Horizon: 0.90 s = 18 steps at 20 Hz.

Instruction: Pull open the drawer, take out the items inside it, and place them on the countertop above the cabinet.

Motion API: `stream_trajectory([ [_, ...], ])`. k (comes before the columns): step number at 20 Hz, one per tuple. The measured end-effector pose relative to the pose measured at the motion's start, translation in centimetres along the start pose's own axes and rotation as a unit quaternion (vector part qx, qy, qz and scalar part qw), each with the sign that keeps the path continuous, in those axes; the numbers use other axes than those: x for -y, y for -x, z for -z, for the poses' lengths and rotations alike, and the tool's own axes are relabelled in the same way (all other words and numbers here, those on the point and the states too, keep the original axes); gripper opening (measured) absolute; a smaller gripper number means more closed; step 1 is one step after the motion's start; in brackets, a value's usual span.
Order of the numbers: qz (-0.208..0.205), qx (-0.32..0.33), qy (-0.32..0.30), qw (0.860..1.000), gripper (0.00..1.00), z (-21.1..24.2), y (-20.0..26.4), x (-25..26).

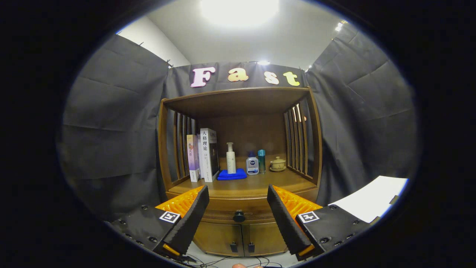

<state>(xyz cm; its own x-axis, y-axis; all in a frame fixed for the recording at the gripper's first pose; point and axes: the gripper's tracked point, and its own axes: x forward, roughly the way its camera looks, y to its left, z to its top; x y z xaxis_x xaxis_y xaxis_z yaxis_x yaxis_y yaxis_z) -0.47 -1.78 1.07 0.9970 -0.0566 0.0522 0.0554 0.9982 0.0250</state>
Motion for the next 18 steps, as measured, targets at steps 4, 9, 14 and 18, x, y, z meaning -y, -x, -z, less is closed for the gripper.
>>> stream_trajectory([
  [4,0.007,-0.009,0.0,1.0,0.99,0.7,-0.3,0.4],
  [9,0.012,-0.033,-0.002,0.999,0.99,2.9,-2.5,0.6],
  [14,0.011,-0.065,-0.002,0.998,0.99,5.9,-6.7,0.7],
  [18,0.003,-0.093,0.001,0.996,0.99,9.2,-10.0,0.6],
])
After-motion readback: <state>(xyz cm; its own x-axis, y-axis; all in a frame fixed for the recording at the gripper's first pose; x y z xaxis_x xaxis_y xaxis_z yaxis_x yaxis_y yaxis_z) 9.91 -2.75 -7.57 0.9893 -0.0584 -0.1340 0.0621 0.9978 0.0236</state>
